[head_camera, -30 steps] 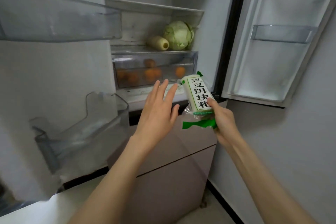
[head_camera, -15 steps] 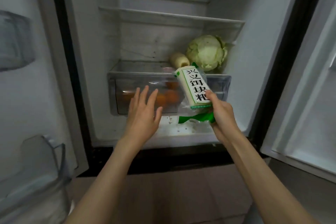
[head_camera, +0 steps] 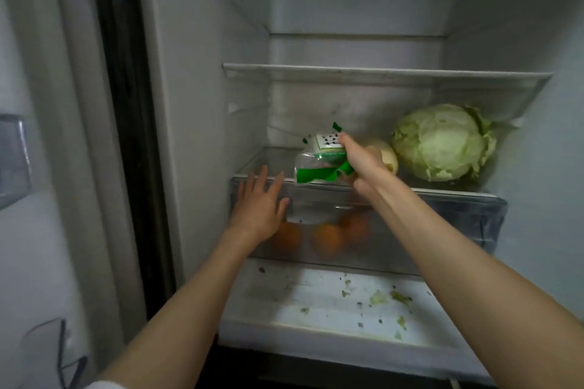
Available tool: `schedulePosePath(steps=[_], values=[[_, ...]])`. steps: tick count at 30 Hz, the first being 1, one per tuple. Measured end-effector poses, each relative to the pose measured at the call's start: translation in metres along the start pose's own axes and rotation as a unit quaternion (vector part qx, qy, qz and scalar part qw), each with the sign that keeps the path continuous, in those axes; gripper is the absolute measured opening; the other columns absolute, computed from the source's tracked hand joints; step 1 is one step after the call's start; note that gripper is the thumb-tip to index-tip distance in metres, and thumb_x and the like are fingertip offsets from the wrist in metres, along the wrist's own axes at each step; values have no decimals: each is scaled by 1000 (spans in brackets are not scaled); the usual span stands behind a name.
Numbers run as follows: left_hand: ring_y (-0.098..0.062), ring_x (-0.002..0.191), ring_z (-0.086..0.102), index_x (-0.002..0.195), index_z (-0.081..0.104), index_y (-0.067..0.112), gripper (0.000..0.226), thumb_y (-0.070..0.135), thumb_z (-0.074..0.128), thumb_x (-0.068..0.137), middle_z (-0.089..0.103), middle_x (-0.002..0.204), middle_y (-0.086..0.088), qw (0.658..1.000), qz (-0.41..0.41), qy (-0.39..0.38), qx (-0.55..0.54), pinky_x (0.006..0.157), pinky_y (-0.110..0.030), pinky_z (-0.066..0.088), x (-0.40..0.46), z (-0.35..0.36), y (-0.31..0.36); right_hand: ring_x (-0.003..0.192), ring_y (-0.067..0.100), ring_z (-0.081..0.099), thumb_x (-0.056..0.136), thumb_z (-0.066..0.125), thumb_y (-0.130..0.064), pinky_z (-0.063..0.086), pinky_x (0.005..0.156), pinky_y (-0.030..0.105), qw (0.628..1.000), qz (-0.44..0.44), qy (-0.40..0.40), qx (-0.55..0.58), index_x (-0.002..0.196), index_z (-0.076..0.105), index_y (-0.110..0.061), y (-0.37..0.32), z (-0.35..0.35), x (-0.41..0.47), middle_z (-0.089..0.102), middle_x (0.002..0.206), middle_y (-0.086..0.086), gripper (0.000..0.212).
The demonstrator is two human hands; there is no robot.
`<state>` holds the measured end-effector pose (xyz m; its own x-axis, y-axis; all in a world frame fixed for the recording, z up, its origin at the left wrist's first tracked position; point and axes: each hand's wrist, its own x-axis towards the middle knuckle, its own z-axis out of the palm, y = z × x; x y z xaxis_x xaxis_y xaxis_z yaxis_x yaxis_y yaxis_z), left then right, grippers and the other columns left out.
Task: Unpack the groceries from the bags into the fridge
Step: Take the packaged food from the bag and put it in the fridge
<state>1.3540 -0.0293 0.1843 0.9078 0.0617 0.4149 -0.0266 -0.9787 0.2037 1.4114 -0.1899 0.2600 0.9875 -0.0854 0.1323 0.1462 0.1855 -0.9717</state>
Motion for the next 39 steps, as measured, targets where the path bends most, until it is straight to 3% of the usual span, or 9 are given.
schedulePosePath(steps=[4, 9, 12, 14, 16, 22, 29, 34, 39], values=[[-32, 143, -6, 148, 11, 28, 57, 44, 30, 97, 3, 157, -7, 997, 41, -33, 57, 114, -47, -3, 14, 8, 0, 82, 31, 65, 83, 64, -32, 56, 72, 45, 999, 11, 20, -46, 71, 52, -10, 13, 24, 42, 66, 100, 17, 28], [-27, 144, 4, 147, 14, 32, 59, 53, 23, 93, 11, 157, -4, 995, 67, 48, 53, 115, -41, -5, 13, 24, -10, 81, 28, 62, 86, 61, -30, 52, 57, 36, 996, 15, 30, -86, 85, 55, -11, 26, 36, 77, 61, 96, 14, 21], [-27, 143, 10, 145, 23, 33, 73, 62, 6, 80, 19, 155, -5, 994, 64, 93, 11, 114, -39, -7, 11, 31, -8, 89, 31, 62, 85, 62, -30, 53, 72, 41, 988, 18, 22, -152, 102, 58, -5, 30, 33, 94, 63, 105, 15, 31], [-25, 143, 10, 144, 24, 34, 74, 62, 5, 79, 20, 155, -4, 993, 51, 107, 2, 112, -37, -11, 13, 34, -6, 108, 36, 57, 82, 65, -35, 50, 89, 40, 956, -8, 41, -290, 112, 57, 2, 27, 29, 101, 60, 118, 19, 48], [-24, 143, 10, 144, 26, 35, 73, 63, 5, 79, 20, 155, -3, 993, 39, 114, -4, 112, -36, -12, 14, 36, -4, 115, 37, 51, 80, 66, -39, 44, 92, 36, 906, -46, 45, -418, 122, 53, 0, 22, 27, 97, 56, 122, 19, 59], [-24, 142, 14, 142, 31, 34, 71, 60, 6, 80, 25, 153, -3, 992, 34, 124, -6, 113, -37, -9, 14, 36, -3, 122, 35, 46, 82, 59, -53, 35, 100, 40, 790, -128, -42, -598, 112, 67, -21, 31, 28, 80, 60, 126, 9, 44], [-23, 143, 13, 143, 28, 36, 73, 60, 3, 79, 24, 154, -2, 994, 26, 107, 0, 115, -39, -6, 14, 34, -2, 107, 31, 58, 94, 48, -40, 39, 75, 29, 778, -167, -55, -604, 110, 67, -15, 32, 33, 75, 64, 116, 13, 35], [-21, 144, 4, 144, 22, 37, 55, 55, 18, 92, 16, 156, 0, 998, -4, 61, -6, 114, -38, -11, 15, 28, 5, 124, 33, 46, 99, 32, -40, 37, 96, 35, 735, -151, -125, -650, 132, 50, -15, 29, 27, 63, 48, 139, 15, 46], [-25, 144, -2, 147, 14, 33, 54, 48, 25, 96, 7, 157, -3, 999, -18, -34, 39, 115, -45, -6, 19, 11, 11, 131, 32, 39, 99, 34, -40, 25, 109, 41, 684, -188, -146, -690, 139, 42, -21, 21, 11, 25, 43, 143, 15, 45]])
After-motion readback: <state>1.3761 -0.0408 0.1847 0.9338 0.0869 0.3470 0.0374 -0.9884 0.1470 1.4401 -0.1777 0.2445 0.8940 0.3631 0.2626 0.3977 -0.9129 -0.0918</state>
